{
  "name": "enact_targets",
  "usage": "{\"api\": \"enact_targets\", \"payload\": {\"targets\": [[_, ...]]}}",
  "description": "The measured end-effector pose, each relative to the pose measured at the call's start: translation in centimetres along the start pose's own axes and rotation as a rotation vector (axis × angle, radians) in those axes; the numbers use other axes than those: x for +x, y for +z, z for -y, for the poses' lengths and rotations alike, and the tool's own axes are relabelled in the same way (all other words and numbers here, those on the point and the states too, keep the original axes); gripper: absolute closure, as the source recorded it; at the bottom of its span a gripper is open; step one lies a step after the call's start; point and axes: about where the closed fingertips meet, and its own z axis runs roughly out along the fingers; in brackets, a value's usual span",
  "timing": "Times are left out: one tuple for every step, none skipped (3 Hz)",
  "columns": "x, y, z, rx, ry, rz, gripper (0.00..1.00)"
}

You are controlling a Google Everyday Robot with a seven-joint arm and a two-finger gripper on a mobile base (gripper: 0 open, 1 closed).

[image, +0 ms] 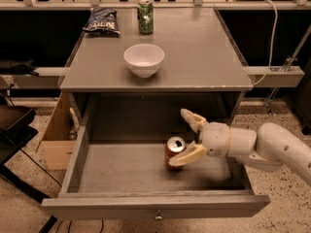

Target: Place coke can into top drawer

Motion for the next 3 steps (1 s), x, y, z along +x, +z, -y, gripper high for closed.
{"api": "enact_targets", "payload": {"targets": [[-5.4,-1.4,0.8,-0.064,-0.054,-0.061,0.00],[-11.4,-3.5,-0.2,-0.146,-0.083,-0.192,0.00],[-17.8,-5.9,-4.5,-0.207,-0.094,-0.360,0.00]]}}
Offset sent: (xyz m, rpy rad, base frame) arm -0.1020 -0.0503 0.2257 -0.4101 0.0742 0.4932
